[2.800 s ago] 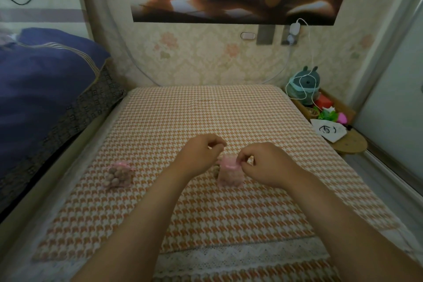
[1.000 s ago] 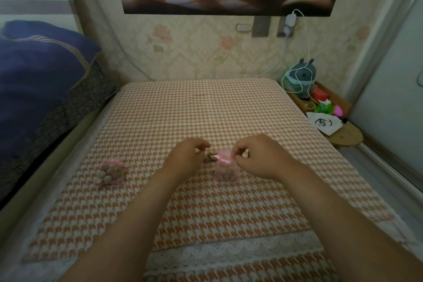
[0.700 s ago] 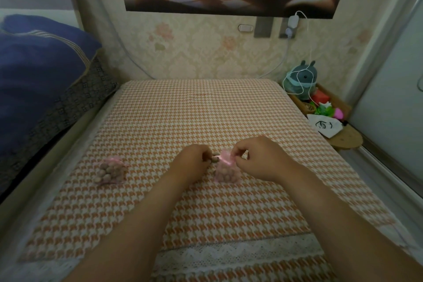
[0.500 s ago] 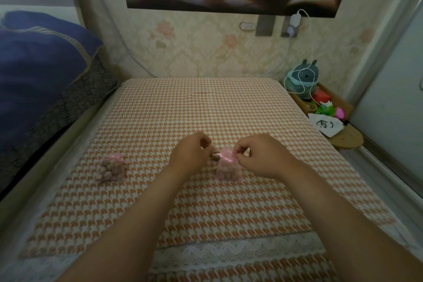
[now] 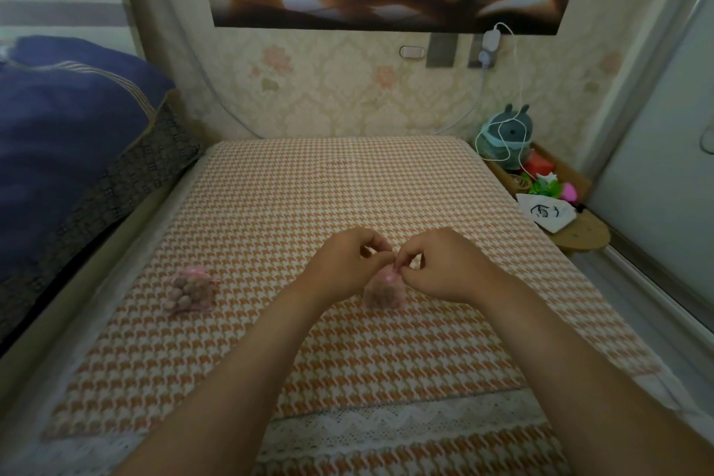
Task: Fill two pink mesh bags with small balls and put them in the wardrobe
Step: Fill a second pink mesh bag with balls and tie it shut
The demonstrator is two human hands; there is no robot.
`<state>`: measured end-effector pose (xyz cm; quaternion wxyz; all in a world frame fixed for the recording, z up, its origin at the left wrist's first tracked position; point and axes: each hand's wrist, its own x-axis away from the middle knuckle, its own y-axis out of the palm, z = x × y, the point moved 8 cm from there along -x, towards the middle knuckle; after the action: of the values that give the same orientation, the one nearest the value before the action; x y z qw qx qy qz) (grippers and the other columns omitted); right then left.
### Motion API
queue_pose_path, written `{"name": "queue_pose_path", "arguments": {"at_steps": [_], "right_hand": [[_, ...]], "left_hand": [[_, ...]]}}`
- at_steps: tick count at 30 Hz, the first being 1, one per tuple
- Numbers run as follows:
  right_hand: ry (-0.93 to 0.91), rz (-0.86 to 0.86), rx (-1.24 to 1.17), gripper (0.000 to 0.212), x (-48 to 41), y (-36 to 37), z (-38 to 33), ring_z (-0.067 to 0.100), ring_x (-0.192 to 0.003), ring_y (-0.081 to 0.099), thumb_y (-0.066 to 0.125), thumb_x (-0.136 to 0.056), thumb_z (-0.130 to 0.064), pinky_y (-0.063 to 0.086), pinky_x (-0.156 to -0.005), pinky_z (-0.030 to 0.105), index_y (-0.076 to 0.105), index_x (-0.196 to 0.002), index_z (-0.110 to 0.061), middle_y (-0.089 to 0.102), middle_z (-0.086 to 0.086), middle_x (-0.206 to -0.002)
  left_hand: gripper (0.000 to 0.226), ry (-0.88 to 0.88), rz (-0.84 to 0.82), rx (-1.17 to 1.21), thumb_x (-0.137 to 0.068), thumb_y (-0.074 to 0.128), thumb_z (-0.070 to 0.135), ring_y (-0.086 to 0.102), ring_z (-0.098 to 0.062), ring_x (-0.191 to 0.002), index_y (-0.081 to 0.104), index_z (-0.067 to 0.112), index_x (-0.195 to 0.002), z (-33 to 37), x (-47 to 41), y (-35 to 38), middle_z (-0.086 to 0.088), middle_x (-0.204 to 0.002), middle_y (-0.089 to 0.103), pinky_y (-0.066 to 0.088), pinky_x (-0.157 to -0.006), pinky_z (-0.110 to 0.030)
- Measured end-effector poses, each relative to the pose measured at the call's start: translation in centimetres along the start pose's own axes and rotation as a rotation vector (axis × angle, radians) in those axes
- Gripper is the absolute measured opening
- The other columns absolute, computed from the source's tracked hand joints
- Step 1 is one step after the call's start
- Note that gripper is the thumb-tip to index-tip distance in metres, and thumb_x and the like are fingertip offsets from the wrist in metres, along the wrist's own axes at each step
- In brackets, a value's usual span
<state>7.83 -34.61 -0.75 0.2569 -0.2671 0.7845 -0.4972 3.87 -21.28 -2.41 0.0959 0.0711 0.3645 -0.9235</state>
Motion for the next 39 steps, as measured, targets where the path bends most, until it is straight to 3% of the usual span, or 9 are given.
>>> {"name": "queue_pose_path", "arguments": {"at_steps": [6, 11, 17, 20, 24, 27, 33, 37, 39], "right_hand": [[0.005, -0.007, -0.028, 0.013, 0.1, 0.0, 0.2, 0.005, -0.067, 0.063, 0.067, -0.084, -0.039, 0.058, -0.066, 0.036, 0.078, -0.09, -0.037, 0.07, -0.024, -0.087], [0.015, 0.013, -0.204, 0.013, -0.3, 0.2, 0.3, 0.003, -0.075, 0.066, 0.068, -0.082, -0.037, 0.059, -0.074, 0.034, 0.078, -0.09, -0.036, 0.072, -0.022, -0.086], [0.057, 0.071, -0.403, 0.024, -0.7, 0.4, 0.5, 0.011, -0.068, 0.066, 0.063, -0.089, -0.016, 0.059, -0.068, 0.031, 0.067, -0.106, -0.033, 0.073, -0.013, -0.089], [0.066, 0.04, -0.32, 0.024, -1.1, 1.6, 0.6, 0.001, -0.069, 0.063, 0.061, -0.09, -0.013, 0.056, -0.069, 0.027, 0.07, -0.101, -0.032, 0.071, -0.014, -0.092], [0.042, -0.03, -0.149, 0.016, -1.8, 3.4, -0.1, 0.003, -0.087, 0.062, 0.068, -0.088, -0.02, 0.056, -0.082, 0.032, 0.075, -0.098, -0.032, 0.07, -0.015, -0.099], [0.005, -0.041, -0.028, 0.019, -2.6, 4.5, -1.3, 0.012, -0.095, 0.063, 0.069, -0.086, -0.024, 0.053, -0.085, 0.036, 0.075, -0.103, -0.03, 0.071, -0.009, -0.106], [-0.01, -0.057, 0.172, 0.019, -3.5, 5.9, -2.7, 0.02, -0.1, 0.062, 0.063, -0.088, -0.025, 0.051, -0.078, 0.034, 0.073, -0.103, -0.032, 0.063, -0.007, -0.108], [0.093, -0.079, 0.27, 0.011, -3.6, 5.9, -1.7, 0.019, -0.095, 0.065, 0.062, -0.084, -0.033, 0.041, -0.07, 0.027, 0.071, -0.091, -0.035, 0.068, -0.008, -0.099], [0.134, -0.103, 0.281, 0.01, -3.5, 6.1, -1.4, 0.02, -0.097, 0.065, 0.061, -0.085, -0.032, 0.042, -0.071, 0.028, 0.07, -0.09, -0.035, 0.07, -0.007, -0.099]], "left_hand": [[0.02, -0.035, -0.046, -0.081, -0.09, 0.06, 0.037, 0.064, -0.002, -0.074, 0.077, 0.027, -0.087, 0.0, 0.2, -0.1, 0.012, -0.079, 0.071, 0.055, -0.073, -0.034], [0.04, -0.072, -0.007, -0.099, -0.089, 0.055, 0.043, 0.058, -0.023, -0.057, 0.071, 0.014, -0.068, -0.3, 0.1, -0.8, -0.009, -0.064, 0.066, 0.05, -0.061, -0.045], [0.018, -0.138, 0.082, -0.053, -0.086, 0.063, 0.029, 0.067, -0.009, -0.072, 0.078, 0.022, -0.078, -1.2, 1.0, -3.3, 0.008, -0.073, 0.073, 0.057, -0.072, -0.036], [0.016, -0.16, 0.113, -0.085, -0.085, 0.064, 0.03, 0.067, -0.004, -0.075, 0.077, 0.024, -0.079, -2.1, 1.6, -4.7, 0.011, -0.077, 0.073, 0.058, -0.075, -0.033], [0.029, -0.207, 0.191, -0.095, -0.086, 0.062, 0.036, 0.069, -0.02, -0.074, 0.074, 0.013, -0.075, -3.7, 2.0, -6.3, -0.005, -0.078, 0.074, 0.058, -0.071, -0.04], [0.026, -0.243, 0.21, -0.087, -0.084, 0.062, 0.038, 0.068, -0.014, -0.068, 0.076, 0.019, -0.073, -4.6, 2.2, -6.9, 0.002, -0.071, 0.074, 0.058, -0.07, -0.04], [0.025, -0.265, 0.165, -0.057, -0.082, 0.065, 0.019, 0.066, -0.006, -0.086, 0.068, 0.04, -0.067, -5.5, 2.2, -7.2, 0.015, -0.087, 0.071, 0.056, -0.082, -0.031], [0.022, -0.262, 0.132, 0.056, -0.084, 0.065, 0.014, 0.065, -0.008, -0.067, 0.071, 0.033, -0.077, -5.4, 2.2, -6.7, 0.007, -0.086, 0.073, 0.051, -0.059, -0.024], [0.021, -0.251, 0.112, 0.081, -0.084, 0.065, 0.014, 0.066, -0.007, -0.07, 0.072, 0.033, -0.078, -5.4, 2.2, -6.2, 0.008, -0.086, 0.072, 0.052, -0.06, -0.024]]}}
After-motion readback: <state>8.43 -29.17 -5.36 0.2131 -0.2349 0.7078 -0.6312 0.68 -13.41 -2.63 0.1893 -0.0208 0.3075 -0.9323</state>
